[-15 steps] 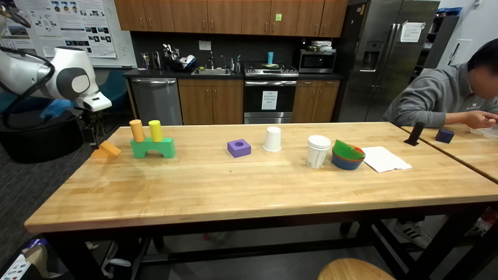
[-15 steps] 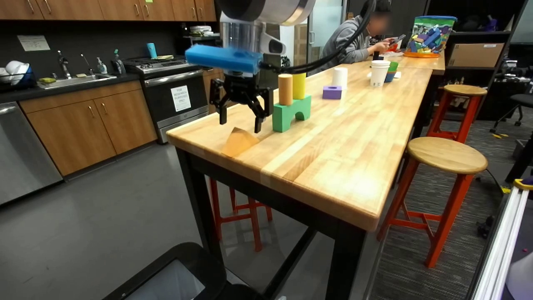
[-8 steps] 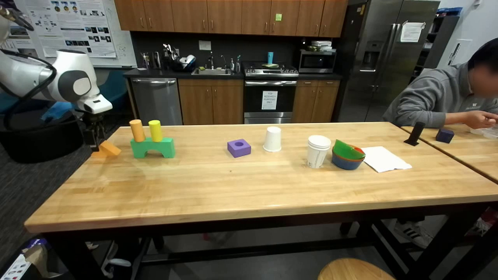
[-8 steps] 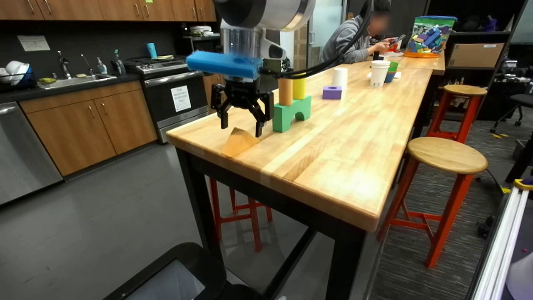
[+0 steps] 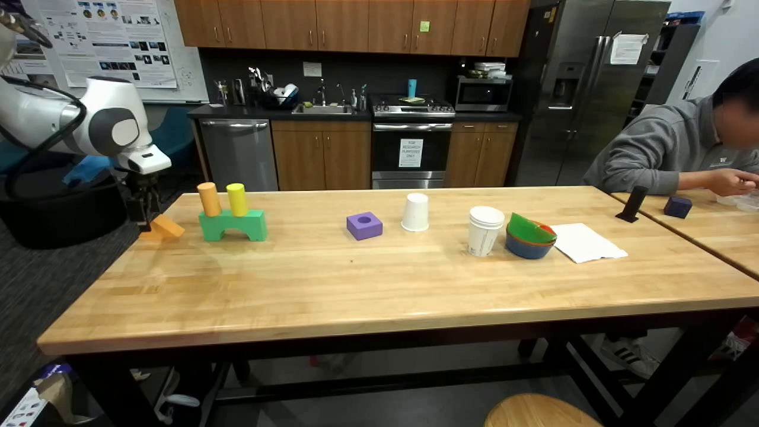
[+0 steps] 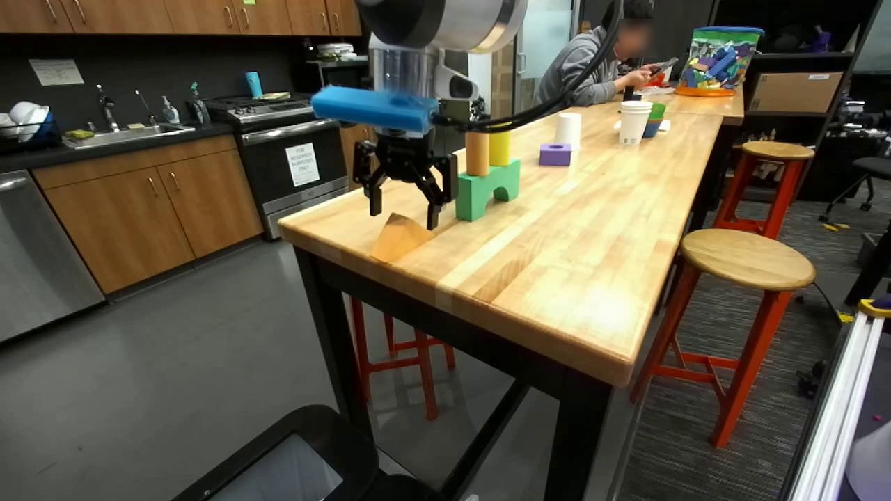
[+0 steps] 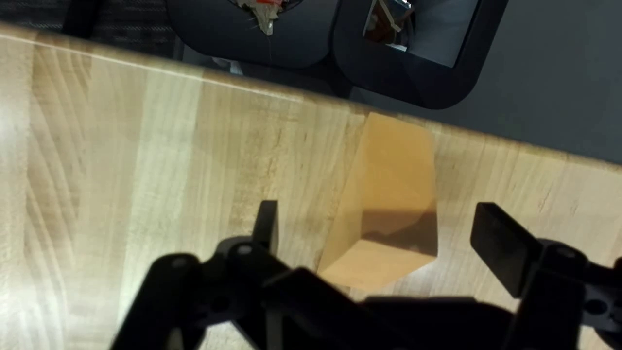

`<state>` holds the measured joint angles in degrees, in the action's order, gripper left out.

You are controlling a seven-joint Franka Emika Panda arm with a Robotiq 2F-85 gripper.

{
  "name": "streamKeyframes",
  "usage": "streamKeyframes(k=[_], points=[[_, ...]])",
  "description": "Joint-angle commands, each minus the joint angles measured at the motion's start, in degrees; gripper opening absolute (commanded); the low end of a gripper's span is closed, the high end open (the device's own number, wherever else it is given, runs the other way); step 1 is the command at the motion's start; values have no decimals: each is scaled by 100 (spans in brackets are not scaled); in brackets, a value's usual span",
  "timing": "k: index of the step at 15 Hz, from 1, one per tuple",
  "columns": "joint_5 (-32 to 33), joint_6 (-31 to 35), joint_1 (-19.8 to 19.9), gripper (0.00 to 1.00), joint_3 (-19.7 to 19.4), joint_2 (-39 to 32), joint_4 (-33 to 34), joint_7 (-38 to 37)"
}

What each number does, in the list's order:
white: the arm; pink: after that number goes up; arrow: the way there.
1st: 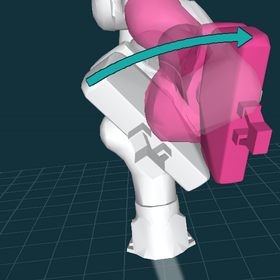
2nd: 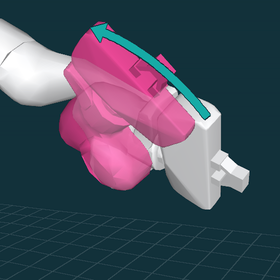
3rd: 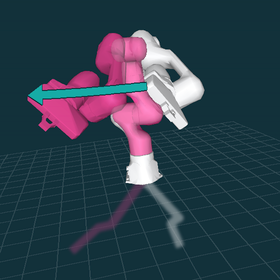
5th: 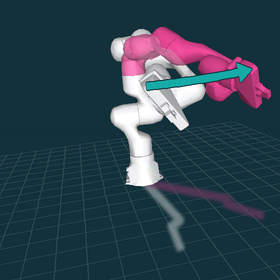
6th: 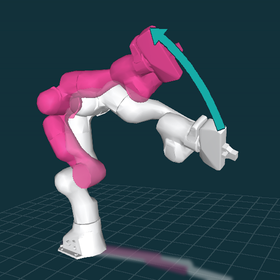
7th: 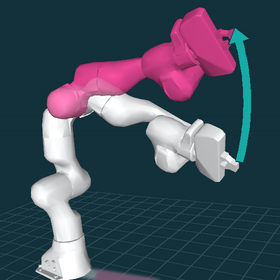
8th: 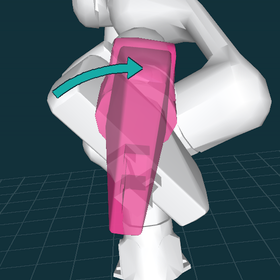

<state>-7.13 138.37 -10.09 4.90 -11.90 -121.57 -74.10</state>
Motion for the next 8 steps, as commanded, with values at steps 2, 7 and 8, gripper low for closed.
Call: streamKeyframes(k=[2, 7, 8], points=[[-127, 32, 11, 100, -4, 14, -4, -68], [-165, 47, 13, 100, 4, 20, -24, -74], [-179, 53, 10, 100, 5, 22, -31, -79]])
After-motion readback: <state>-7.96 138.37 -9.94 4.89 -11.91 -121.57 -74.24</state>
